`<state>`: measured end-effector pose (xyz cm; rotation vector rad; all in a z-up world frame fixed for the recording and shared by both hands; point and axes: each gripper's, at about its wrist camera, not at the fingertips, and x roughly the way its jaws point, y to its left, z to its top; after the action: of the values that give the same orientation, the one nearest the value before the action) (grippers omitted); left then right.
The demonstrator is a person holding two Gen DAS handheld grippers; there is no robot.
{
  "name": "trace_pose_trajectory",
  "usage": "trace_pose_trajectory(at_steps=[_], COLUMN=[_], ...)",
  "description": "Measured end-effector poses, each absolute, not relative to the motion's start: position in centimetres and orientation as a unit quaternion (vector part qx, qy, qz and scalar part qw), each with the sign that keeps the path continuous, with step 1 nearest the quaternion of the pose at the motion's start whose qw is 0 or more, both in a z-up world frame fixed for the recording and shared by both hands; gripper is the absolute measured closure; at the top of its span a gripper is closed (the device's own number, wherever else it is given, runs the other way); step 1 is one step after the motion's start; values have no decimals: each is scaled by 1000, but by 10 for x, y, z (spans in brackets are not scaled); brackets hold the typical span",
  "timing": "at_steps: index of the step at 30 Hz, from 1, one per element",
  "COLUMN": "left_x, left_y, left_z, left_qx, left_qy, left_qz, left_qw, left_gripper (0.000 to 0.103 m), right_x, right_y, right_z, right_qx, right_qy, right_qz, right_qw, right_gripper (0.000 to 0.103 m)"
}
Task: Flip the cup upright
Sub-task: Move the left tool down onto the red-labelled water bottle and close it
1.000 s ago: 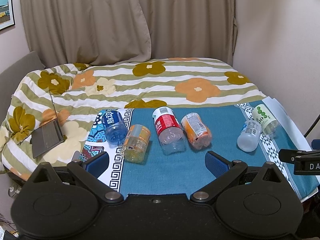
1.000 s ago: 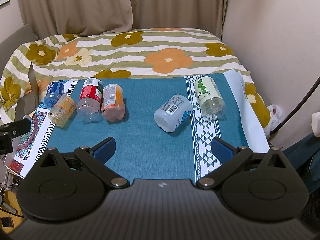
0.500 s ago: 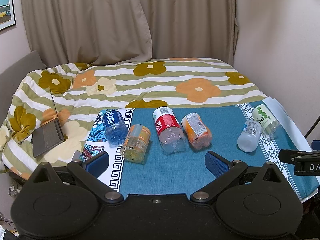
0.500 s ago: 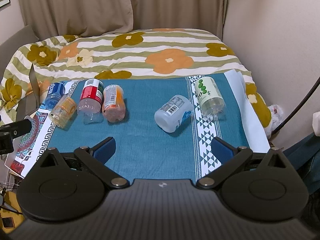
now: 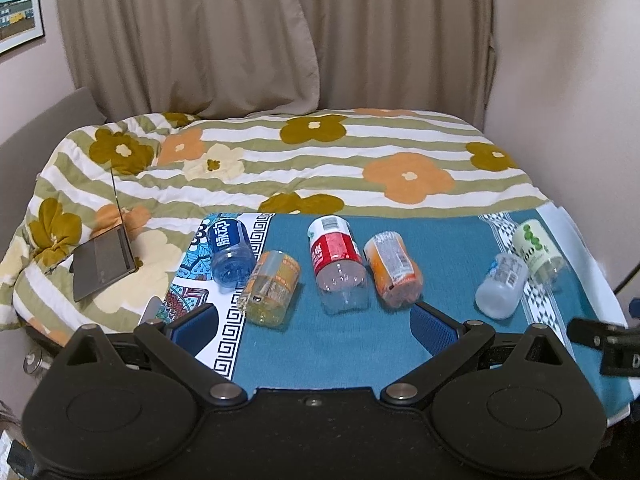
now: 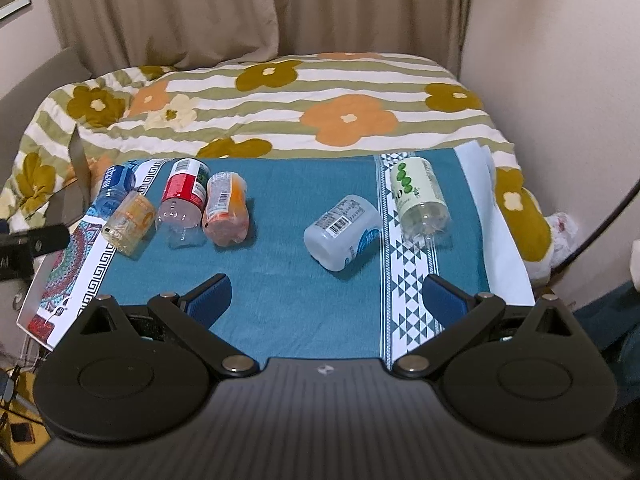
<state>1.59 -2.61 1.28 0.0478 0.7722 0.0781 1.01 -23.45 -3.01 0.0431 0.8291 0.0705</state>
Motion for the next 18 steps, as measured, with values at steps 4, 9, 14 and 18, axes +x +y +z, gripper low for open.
trace_pose_trajectory(at_steps=[4, 9, 14, 18], left_x=[31, 63, 99, 134], left_y=[-33, -32, -25, -19], left_z=[17, 16, 7, -8], left_qx=[16, 9, 8, 0], left_qy=[383, 405, 426, 450], left_qz=[51, 49, 39, 15], left_qw=[922, 913, 904, 893], left_gripper=[0, 0, 0, 0], right_x=[22, 36, 46, 52], right_y=[-249, -259, -263, -263], right_z=[-32, -43, -54, -64], right_qx=[17, 10, 16, 14], right_qy=[408, 417, 435, 448], right_qz=[53, 59, 47, 15], right_qw=[911, 907, 899, 894], right_gripper=[0, 0, 0, 0])
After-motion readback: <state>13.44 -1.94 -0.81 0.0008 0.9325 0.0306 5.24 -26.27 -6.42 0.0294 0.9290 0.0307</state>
